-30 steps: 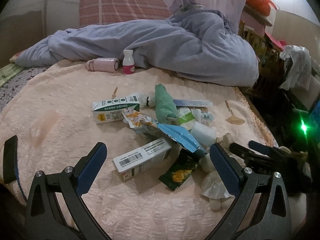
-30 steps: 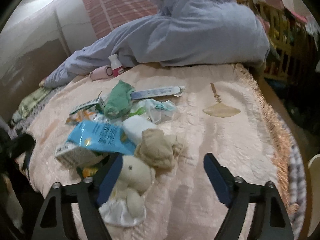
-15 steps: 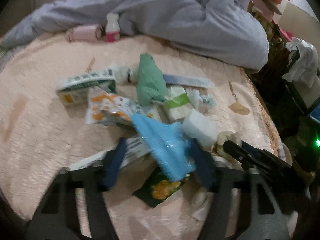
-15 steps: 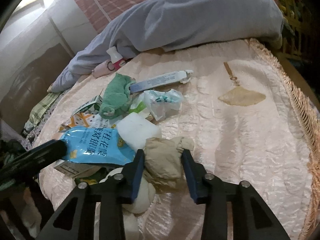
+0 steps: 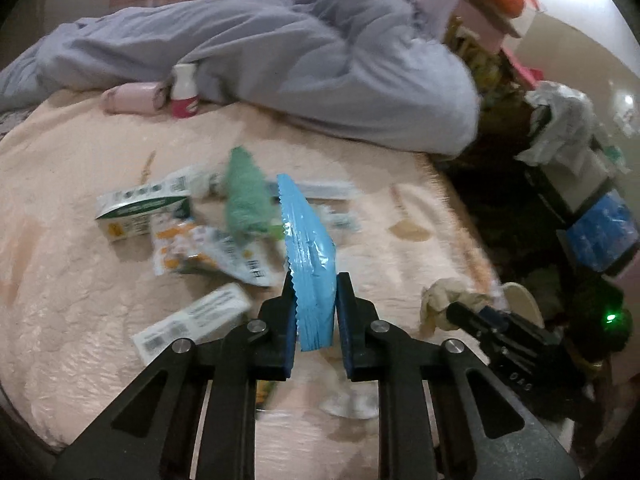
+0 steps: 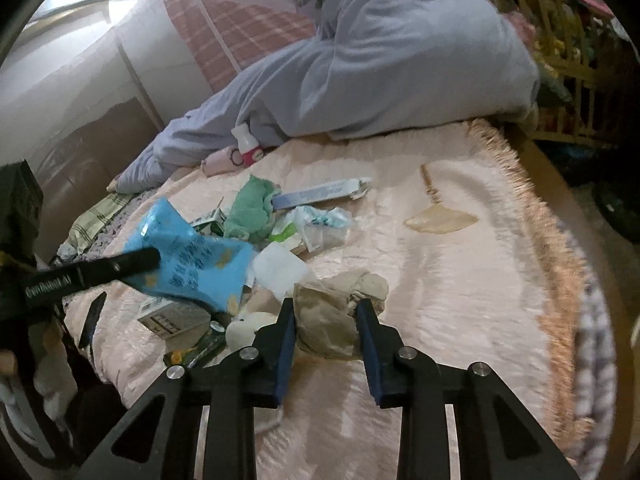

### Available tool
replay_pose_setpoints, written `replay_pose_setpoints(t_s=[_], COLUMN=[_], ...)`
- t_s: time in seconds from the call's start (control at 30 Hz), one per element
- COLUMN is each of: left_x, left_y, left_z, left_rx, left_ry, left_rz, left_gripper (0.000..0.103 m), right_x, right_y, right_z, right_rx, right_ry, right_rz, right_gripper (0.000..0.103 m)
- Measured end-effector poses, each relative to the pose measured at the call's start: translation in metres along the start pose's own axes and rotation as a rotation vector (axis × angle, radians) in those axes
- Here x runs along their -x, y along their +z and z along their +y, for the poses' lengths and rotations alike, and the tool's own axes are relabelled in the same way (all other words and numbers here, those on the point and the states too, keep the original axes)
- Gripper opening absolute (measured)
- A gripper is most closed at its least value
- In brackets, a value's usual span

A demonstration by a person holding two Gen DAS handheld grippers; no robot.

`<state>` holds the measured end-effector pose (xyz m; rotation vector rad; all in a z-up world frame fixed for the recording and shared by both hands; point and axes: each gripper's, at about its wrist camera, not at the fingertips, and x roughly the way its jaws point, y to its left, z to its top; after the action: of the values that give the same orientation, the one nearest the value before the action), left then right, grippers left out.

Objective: Collect trash
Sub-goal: 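Carry both items to the white bucket and release them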

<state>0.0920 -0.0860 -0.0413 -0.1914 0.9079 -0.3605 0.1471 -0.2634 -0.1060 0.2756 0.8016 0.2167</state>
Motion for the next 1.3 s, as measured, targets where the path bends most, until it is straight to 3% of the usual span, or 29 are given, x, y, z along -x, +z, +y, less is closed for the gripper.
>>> replay_pose_setpoints(t_s=[0.33, 0.67, 0.83, 1.03, 1.07, 1.13, 1.17, 1.2, 1.3], left_x=[-0.019, -0.073, -0.106, -0.148, -0.154, -0.166, -0.17, -0.174, -0.179], left_y=[0.002, -0.016, -0.03, -0.048, -0.052, -0.06, -0.063, -0.067, -0.073], left_z=[-0.098, -0.231, -0.293, -0.343, -0.348, -0.357, -0.361, -0.362, -0.364], left_rx=[-0.084, -0.205, -0.261, -0.29, -0.291, -0.296, -0.297, -0.298, -0.301], left_ry=[-0.189, -0.369, -0.421, -0.439, -0.455, -0.472, -0.473, -0.469, -0.46], left_rz=[0.054, 0.151, 0.197, 0.249, 0.26, 0.278, 0.284, 0.292, 0.308], left_gripper=[0.015, 0.015, 0.015, 0.016, 0.017, 0.028, 0.04, 0.046, 0.046], right_x=[0.08, 0.159, 0.179, 0.186, 0.187, 0.188, 0.189, 0.189, 0.191], right_y=[-0.008, -0.036, -0.061, -0.081, -0.08, -0.081, -0.082, -0.082, -0.083], right_z=[-0.06, -0.188, -0.256, -0.298, -0.303, -0.309, -0.311, -0.313, -0.314], right_rx=[-0.054, -0.185, -0.314, -0.445, -0.458, -0.475, -0.49, -0.499, -0.496], right_ry=[-0.116, -0.422, -0.536, -0.557, -0.561, -0.568, -0.567, -0.559, -0.567], right_rz=[-0.081, -0.081, -0.064, -0.064, -0.065, -0.072, -0.078, -0.081, -0.08], right_gripper=[0.029, 0.029, 0.029, 0.029, 0.029, 0.043, 0.05, 0.051, 0.051])
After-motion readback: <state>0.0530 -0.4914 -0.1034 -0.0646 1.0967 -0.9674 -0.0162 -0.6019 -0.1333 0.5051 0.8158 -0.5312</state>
